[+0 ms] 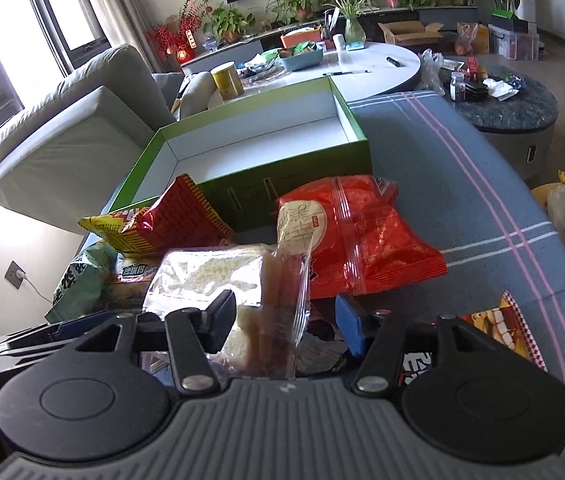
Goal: Organize snacks
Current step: 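Grasp the wrapped bread loaf with the left tool, then carry the bread loaf into the green box and open the left tool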
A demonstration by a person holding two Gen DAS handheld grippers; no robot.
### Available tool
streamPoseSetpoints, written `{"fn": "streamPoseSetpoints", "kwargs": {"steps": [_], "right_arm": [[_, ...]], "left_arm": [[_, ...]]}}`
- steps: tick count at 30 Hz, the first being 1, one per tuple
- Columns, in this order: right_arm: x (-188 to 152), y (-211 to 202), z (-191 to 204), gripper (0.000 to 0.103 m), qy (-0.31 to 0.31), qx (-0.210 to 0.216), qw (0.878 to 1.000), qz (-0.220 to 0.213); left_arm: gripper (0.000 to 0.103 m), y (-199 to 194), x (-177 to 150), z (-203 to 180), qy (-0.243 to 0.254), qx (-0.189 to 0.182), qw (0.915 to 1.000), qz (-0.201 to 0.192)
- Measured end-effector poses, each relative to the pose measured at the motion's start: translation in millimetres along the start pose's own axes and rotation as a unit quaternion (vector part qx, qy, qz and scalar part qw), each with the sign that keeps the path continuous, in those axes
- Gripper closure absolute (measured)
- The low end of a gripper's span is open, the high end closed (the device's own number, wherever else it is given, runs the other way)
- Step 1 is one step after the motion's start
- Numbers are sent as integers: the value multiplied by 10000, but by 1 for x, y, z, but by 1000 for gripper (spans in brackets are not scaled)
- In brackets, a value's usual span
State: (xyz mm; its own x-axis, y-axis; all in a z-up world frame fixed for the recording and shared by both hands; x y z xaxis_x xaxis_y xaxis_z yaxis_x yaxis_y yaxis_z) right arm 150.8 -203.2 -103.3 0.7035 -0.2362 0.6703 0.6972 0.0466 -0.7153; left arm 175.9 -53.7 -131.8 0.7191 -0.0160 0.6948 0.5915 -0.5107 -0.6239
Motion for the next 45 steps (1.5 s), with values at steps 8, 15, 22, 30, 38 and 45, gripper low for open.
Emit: {"fn": "streamPoseSetpoints", "kwargs": {"steps": [8, 15, 22, 30, 38, 45], "right_arm": [[-3, -2, 16, 23, -231, 152, 9996, 56], [14, -35, 24, 23, -331, 250, 9984, -385], [65, -58, 47, 23, -385, 606, 9938, -854], [122, -13, 72, 23, -422, 971, 9907, -852], [132, 40, 81, 23, -289, 1088, 9920, -578], [126, 77, 78, 23, -246, 1065, 9937, -246]], "left_arm": [[57, -1, -1, -11, -57, -395, 9992, -17], [57, -44, 19, -36, 270, -455, 9971, -554], [57, -71, 79, -44, 580, -300, 9902, -1232], [57, -42, 132, -8, 437, 61, 9903, -1320], [57, 6, 149, 31, 220, 134, 9940, -1061], [57, 42, 149, 58, 25, 184, 9969, -763]]}}
Point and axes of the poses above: each gripper's, at about its wrist camera, not at the fingertips, and y roughly the way its jaws point, z to its left, x to its top, the point moved 10 cm from there along y, roughly the way its jaws point, and after that the axes turned 6 degrees about -x, right-handed, at the moved point
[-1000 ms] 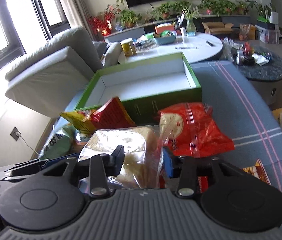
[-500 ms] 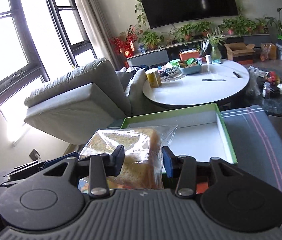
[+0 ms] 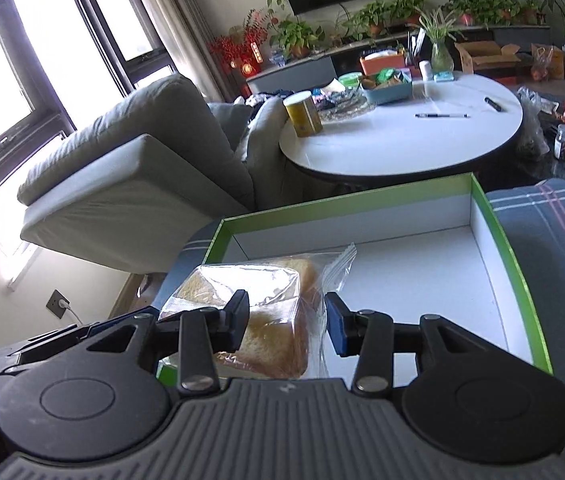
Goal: Organize snacks
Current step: 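Carry the bread loaf into the green box and open the left tool, then move the left tool back to the pile and reach for the red-yellow cracker bag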
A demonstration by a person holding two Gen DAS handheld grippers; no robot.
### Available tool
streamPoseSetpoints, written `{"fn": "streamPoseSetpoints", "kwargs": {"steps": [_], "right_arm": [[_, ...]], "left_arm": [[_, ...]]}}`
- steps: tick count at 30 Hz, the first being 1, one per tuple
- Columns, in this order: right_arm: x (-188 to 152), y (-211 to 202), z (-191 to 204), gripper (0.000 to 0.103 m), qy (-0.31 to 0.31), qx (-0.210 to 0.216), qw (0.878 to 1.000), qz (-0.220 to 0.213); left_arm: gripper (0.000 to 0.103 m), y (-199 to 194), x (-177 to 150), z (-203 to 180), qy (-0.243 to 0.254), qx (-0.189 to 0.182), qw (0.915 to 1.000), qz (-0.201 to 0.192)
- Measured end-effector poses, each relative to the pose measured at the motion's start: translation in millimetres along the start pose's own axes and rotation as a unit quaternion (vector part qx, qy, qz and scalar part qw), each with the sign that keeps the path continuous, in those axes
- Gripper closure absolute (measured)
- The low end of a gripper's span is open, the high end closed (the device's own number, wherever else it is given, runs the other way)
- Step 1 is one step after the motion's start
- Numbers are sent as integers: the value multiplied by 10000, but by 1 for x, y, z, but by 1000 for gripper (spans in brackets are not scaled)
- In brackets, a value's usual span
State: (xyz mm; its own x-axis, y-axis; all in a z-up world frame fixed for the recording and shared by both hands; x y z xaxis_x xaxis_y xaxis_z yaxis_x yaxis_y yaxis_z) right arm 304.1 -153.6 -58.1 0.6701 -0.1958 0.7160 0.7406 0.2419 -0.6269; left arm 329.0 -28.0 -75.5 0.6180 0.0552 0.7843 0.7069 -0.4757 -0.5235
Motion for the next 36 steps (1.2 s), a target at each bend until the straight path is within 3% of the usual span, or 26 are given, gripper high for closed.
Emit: {"fn": "streamPoseSetpoints", "kwargs": {"steps": [8, 12, 15, 23, 27, 36], "right_arm": [[-16, 27, 0, 23, -3, 37, 9993, 375], [-24, 33, -3, 22, -205, -181, 9984, 491], [-27, 18, -9, 22, -240, -284, 9987, 342], [-25, -24, 2, 22, -235, -38, 9997, 25], [-33, -31, 11, 22, -303, 36, 9995, 35], [-58, -33, 17, 22, -305, 106, 9992, 252]], "left_arm": [[62, 18, -17, 17, -48, 22, 9996, 284], [55, 11, -22, 17, 61, 94, 9993, 367], [51, -3, -23, 16, 141, 160, 9995, 233], [45, -37, -27, 26, -29, 471, 9989, -13], [45, -44, -32, 29, -161, 464, 9988, 11], [45, -44, -67, 13, 28, 345, 9987, 371]]}}
Point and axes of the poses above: each gripper's, at about its wrist camera, not at the fingertips, and y roughly the way its jaws point, z to its left, x to its top, the point moved 10 cm from there along y, roughly the way its jaws point, and after that the axes turned 6 degrees about -x, right-handed, at the moved point
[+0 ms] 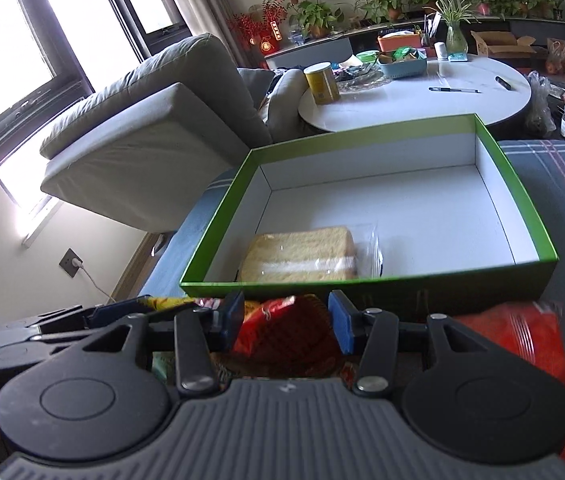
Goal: Organize snacks
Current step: 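Move the left tool back to the pile and reach for the red-yellow cracker bag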
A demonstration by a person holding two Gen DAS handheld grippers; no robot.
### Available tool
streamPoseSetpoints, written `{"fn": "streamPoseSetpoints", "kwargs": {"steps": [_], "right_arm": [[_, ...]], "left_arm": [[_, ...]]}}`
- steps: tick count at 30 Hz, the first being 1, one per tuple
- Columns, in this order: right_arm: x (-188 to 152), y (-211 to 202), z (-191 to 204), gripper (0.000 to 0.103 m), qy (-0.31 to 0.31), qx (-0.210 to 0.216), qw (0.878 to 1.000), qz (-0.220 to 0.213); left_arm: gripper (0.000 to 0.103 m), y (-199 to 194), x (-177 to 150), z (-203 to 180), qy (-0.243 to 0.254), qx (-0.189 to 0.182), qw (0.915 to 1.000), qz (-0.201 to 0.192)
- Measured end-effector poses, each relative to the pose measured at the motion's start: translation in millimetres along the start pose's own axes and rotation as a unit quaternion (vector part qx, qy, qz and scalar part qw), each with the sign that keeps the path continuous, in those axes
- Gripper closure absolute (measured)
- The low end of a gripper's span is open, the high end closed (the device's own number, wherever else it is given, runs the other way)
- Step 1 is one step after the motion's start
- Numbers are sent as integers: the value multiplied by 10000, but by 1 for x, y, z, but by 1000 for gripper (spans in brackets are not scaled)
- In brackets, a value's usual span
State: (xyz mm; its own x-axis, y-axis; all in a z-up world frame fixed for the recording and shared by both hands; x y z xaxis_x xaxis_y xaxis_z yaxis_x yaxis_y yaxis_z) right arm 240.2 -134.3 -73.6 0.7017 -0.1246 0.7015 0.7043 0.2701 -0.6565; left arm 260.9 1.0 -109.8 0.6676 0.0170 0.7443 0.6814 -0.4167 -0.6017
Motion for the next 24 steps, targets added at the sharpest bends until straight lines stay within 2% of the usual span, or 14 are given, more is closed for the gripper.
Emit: {"fn": "streamPoseSetpoints", "kwargs": {"steps": [4, 10, 12, 14, 17, 19, 21, 24], "right_arm": [[-21, -1, -3, 22, 261, 201, 9991, 261], [-46, -15, 0, 22, 385, 384, 9980, 329], [-52, -22, 2, 22, 313, 434, 9979, 352], [-48, -32, 3, 22, 239, 379, 9989, 155], [-20, -40, 2, 22, -10, 162, 9990, -426], [-6, -31, 3, 22, -47, 137, 9988, -468], [2, -20, -2, 22, 92, 99, 9988, -475], [8, -8, -5, 22, 180, 128, 9983, -543]], "left_arm": [[45, -7, -16, -5, 92, 22, 9999, -40], [51, -13, -43, -14, -126, -432, 9984, 344], [51, -18, -47, -20, 49, -510, 9981, 339], [51, -25, -42, -24, 234, -479, 9984, 203], [44, -37, -25, -19, 303, -81, 9989, -336], [33, -38, -11, -13, 271, 64, 9979, -577], [32, -35, -4, -6, 232, 161, 9971, -713], [30, -25, -4, -7, 421, 103, 9964, -734]]}}
Point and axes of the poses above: each gripper's, at about its wrist camera, not at the fingertips, and y roughly the way its jaws point, z to its left, x to its top, the point moved 10 cm from there along y, roughly the way its jaws point, and after that the axes turned 6 degrees about -x, right-handed, at the moved point
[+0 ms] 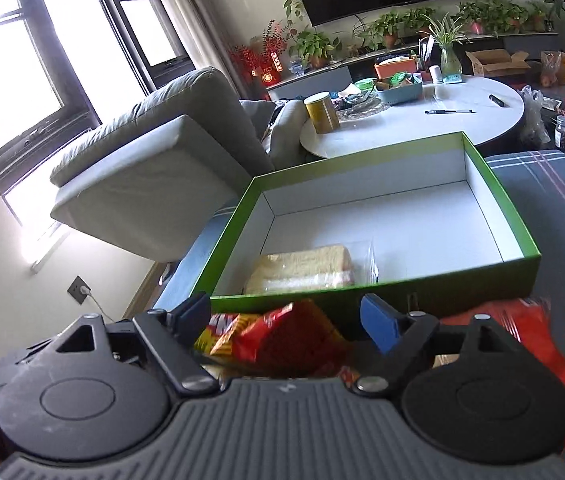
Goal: Organize snacks
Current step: 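Move the left tool back to the pile and reach for the red-yellow cracker bag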
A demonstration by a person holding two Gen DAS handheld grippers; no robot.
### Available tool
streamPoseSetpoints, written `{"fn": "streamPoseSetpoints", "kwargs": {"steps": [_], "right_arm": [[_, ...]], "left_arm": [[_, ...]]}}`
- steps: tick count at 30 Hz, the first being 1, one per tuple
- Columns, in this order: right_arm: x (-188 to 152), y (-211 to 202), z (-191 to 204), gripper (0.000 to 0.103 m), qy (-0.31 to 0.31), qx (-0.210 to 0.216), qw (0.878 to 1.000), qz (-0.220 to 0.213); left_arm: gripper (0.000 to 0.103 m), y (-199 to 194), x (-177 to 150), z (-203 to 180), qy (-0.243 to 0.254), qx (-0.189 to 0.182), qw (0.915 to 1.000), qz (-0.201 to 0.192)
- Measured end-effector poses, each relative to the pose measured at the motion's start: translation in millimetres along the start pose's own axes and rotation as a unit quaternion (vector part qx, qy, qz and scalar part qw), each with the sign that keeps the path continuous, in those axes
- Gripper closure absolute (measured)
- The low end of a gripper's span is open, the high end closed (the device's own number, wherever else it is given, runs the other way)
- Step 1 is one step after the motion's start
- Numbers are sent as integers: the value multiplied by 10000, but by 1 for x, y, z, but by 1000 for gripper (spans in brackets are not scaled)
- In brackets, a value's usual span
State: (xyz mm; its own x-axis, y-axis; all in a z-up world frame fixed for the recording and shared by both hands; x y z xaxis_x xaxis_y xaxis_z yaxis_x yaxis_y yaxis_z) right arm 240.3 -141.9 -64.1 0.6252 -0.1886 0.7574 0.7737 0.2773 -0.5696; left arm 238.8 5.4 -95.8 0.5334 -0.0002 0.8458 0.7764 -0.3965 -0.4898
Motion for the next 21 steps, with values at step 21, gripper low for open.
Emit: {"fn": "streamPoseSetpoints", "kwargs": {"steps": [21], "right_arm": [[-19, -23, 20, 40, -92, 122, 9999, 63]], "left_arm": [[27, -32, 2, -65, 1103, -360, 9920, -488]]}}
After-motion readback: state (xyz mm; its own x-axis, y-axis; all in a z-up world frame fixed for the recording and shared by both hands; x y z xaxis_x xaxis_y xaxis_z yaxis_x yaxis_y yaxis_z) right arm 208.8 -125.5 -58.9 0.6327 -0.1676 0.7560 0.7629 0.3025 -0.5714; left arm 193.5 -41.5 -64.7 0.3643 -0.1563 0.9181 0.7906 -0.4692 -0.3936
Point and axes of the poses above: each gripper's, at about its wrist camera, not at the fingertips, and y roughly the way its jaws point, z to its left, x to its top, the point moved 10 cm from there along y, roughly the way its jaws point, and after that the axes turned 6 degrees about -x, right-handed, at the moved point
